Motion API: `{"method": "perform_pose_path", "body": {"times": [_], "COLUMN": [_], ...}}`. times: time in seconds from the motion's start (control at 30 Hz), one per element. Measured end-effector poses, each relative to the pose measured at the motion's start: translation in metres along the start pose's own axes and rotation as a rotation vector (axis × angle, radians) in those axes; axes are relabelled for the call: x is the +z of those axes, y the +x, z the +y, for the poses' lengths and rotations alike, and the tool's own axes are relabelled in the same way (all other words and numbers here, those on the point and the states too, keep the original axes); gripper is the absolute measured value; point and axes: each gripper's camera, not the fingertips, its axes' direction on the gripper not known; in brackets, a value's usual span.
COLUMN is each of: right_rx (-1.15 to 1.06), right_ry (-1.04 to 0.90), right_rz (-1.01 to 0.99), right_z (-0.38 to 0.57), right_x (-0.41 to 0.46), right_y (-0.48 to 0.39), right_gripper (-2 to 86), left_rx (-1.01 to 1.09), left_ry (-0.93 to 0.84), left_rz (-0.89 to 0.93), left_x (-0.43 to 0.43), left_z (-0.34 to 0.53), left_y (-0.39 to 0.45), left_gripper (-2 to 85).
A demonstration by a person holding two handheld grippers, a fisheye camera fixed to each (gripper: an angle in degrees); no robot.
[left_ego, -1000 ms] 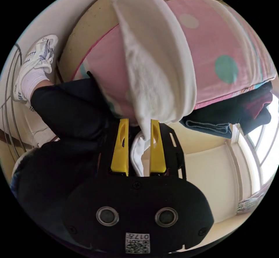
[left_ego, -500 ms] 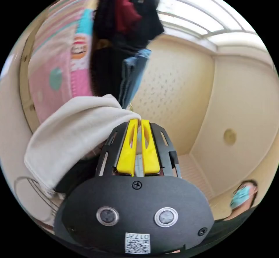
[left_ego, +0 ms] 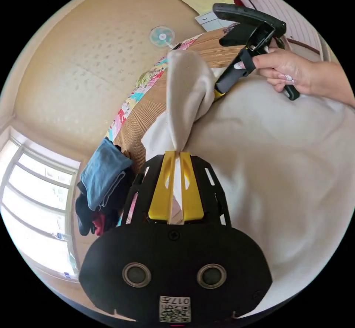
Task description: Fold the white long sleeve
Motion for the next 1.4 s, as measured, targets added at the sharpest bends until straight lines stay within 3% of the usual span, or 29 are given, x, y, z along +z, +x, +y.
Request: {"method": "perform_pose_path", "body": {"times": [0.2,0.4,0.5,0.57,0.67,0.73,0.8,0.9,0.97,1.03,1.07,1.1,1.17,1.27,1.4], "right_rx": [0.043,0.033,0.023,0.023,0.025,0.025,0.025,0.026,0.036,0.037,0.029,0.028,0.022,-0.047,-0.224], "right_ry": [0.009,0.005,0.001,0.001,0.001,0.001,0.001,0.005,0.006,0.011,0.021,0.028,0.061,0.150,0.100], "right_rz": [-0.098,-0.069,-0.046,-0.048,-0.058,-0.063,-0.066,-0.078,-0.094,-0.110,-0.133,-0.145,-0.159,-0.053,-0.014], "right_z": [0.018,0.032,0.039,0.045,0.052,0.056,0.060,0.066,0.069,0.073,0.076,0.078,0.084,0.084,0.041], "right_x": [-0.008,-0.013,-0.016,-0.018,-0.021,-0.023,-0.025,-0.028,-0.029,-0.031,-0.034,-0.035,-0.045,-0.067,-0.063], "right_y": [0.026,0.029,0.029,0.032,0.037,0.040,0.043,0.047,0.052,0.055,0.057,0.058,0.059,0.032,-0.017], "right_gripper": [3.1,3.0,2.9,2.9,3.0,3.0,3.1,3.1,3.2,3.5,3.7,3.9,5.2,7.4,9.1], "left_rx": [-0.179,-0.194,-0.173,-0.264,-0.367,-0.424,-0.492,-0.709,-0.927,-1.074,-1.171,-1.217,-1.354,-1.452,-1.495], "left_ry": [0.152,0.243,0.136,-0.031,-0.309,-0.386,-0.330,-0.035,0.417,0.756,0.948,1.026,1.172,1.035,0.821], "left_rz": [0.110,0.562,0.868,1.032,1.070,1.102,1.186,1.588,1.862,1.840,1.728,1.651,1.304,0.917,0.678], "left_x": [-0.047,-0.039,0.022,0.093,0.168,0.190,0.190,0.187,0.175,0.155,0.136,0.125,0.080,0.028,0.005], "left_z": [0.007,-0.083,-0.156,-0.199,-0.215,-0.207,-0.195,-0.157,-0.102,-0.042,0.006,0.032,0.127,0.207,0.258], "left_y": [0.013,-0.041,-0.061,-0.064,-0.051,-0.048,-0.066,-0.131,-0.198,-0.249,-0.281,-0.295,-0.337,-0.372,-0.396], "left_gripper": [1.5,7.5,8.0,10.8,12.0,10.5,7.3,4.0,3.8,3.8,3.8,3.8,3.8,3.8,3.9]}}
